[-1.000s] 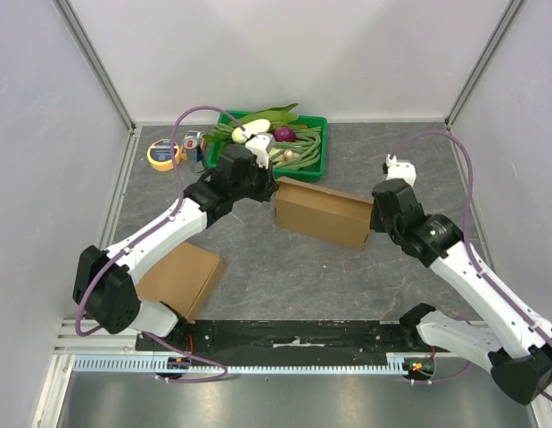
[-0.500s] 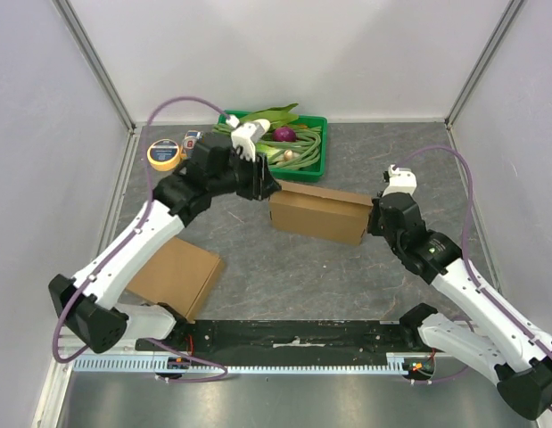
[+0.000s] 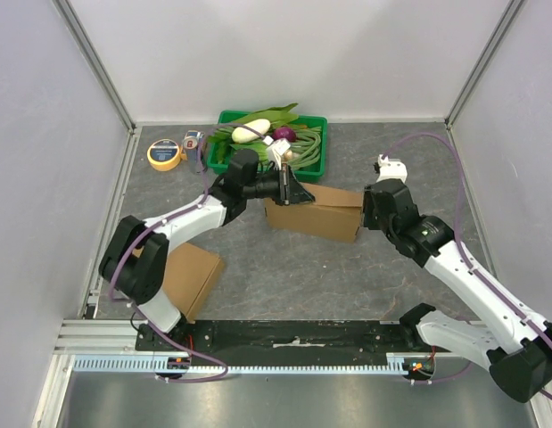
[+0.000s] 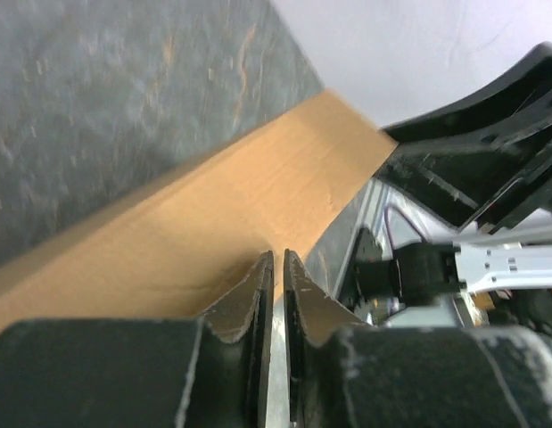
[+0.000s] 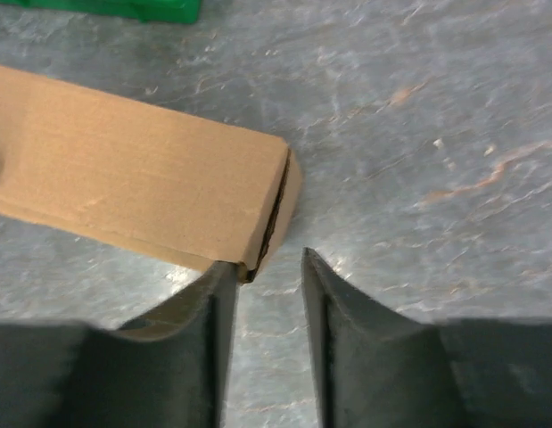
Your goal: Fold the paper box
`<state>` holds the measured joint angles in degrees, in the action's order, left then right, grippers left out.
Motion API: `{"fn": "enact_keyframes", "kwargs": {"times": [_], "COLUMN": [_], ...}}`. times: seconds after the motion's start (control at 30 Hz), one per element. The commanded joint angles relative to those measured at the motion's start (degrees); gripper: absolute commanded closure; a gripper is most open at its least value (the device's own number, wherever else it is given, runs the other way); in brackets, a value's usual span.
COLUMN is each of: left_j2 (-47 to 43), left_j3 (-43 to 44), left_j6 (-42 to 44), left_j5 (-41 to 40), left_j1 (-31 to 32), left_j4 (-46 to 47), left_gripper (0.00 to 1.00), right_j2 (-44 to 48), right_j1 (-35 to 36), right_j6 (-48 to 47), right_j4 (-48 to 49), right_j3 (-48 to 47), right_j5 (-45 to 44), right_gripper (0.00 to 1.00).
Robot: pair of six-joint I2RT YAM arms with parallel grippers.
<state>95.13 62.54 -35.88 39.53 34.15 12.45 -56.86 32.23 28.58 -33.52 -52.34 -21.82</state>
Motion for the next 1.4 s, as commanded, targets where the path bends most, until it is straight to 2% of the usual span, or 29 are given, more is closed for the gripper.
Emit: {"fn": "enact_keyframes", "kwargs": {"times": [0.0,0.03,0.1,0.13,0.2,0.27,0.3,0.33,0.4,0.43,0.5,0.53,0.6,0.67,0.73,0.8,0.9,1.03,1.2,1.3,1.33,1.37], "left_j2": [0.48,0.84,1.19,1.11,0.76,0.32,0.06,-0.12,-1.09,-1.35,-1.97,-2.06,-1.53,-1.27,-1.27,-0.92,-1.18,-1.35,-2.05,-1.79,-1.71,-1.79], "left_j3": [-5.76,-6.20,-7.34,-7.61,-7.96,-7.88,-7.70,-7.61,-7.09,-6.74,-4.90,-4.10,-0.16,3.79,5.65,7.59,4.35,-1.88,-5.76,-4.89,-3.76,-3.05], "left_j6": [-3.31,-3.84,-4.02,-3.76,-2.36,-1.65,-1.39,-1.39,-1.13,-1.12,-1.30,-1.56,-3.83,-6.03,-8.50,-8.42,-7.45,-7.27,-5.96,-3.15,-2.62,-2.01], "left_j5": [-2.01,-1.83,-2.43,-2.96,-3.76,-3.93,-4.02,-4.11,-4.20,-4.20,-2.97,-2.18,1.68,6.67,9.15,11.62,11.80,13.38,9.96,8.99,8.81,8.99], "left_j1": [-0.05,-0.14,0.04,-0.14,-0.31,-0.40,-0.49,-0.66,-0.84,-1.10,-1.54,-2.15,-3.03,-4.79,-7.50,-10.92,-15.32,-16.13,-16.48,-16.66,-16.66,-16.66], "left_j4": [17.14,17.52,17.35,15.96,13.93,12.34,11.82,11.20,10.23,9.62,7.69,7.07,5.22,5.13,4.52,-0.19,-0.67,3.27,3.29,-0.22,-2.14,-2.86], "left_gripper": [0.84,0.85,0.85,0.85,0.85,0.85,0.85,0.85,0.85,0.84,0.79,0.75,0.66,0.62,0.62,0.69,0.74,0.79,0.79,0.79,0.78,0.72], "right_j2": [-2.81,-2.99,-2.47,-1.94,-1.59,-3.95,-4.74,-6.06,-6.86,-6.42,-5.11,-2.93,-1.16,0.69,0.96,0.96,0.79,-0.35,-1.23,-1.06,-0.80,-0.53], "right_j1": [-0.67,-1.28,-1.64,-2.34,-3.66,-6.64,-7.35,-9.27,-11.39,-13.49,-15.87,-17.88,-19.21,-20.53,-21.67,-23.08,-25.10,-28.36,-31.78,-33.46,-33.46,-33.55], "right_j6": [-0.27,-1.06,-4.39,-4.93,-5.37,-3.54,-2.40,-0.30,2.09,2.62,4.90,6.04,7.81,9.03,9.56,10.09,10.27,11.50,10.45,8.96,8.17,7.12], "right_j4": [-7.60,-11.62,-16.64,-21.45,-22.64,-19.94,-16.96,-8.67,0.25,8.04,15.20,22.37,26.91,31.48,33.16,33.08,31.25,30.27,30.35,30.27,30.18,29.66], "right_j3": [-4.52,-5.75,-11.54,-14.17,-21.21,-24.20,-23.00,-20.55,-11.94,-9.13,-0.95,4.38,8.55,13.65,16.20,15.60,12.71,8.13,9.78,12.77,13.39,13.57], "right_j5": [11.34,13.54,19.07,19.53,24.24,29.62,36.61,39.37,43.69,45.62,48.09,50.19,51.18,53.45,55.30,58.02,60.66,64.71,68.13,68.23,67.53,66.57], "right_gripper": [0.50,0.33,0.18,0.13,0.12,0.19,0.21,0.26,0.41,0.52,0.62,0.67,0.69,0.69,0.69,0.69,0.69,0.68,0.68,0.68,0.68,0.68]}}
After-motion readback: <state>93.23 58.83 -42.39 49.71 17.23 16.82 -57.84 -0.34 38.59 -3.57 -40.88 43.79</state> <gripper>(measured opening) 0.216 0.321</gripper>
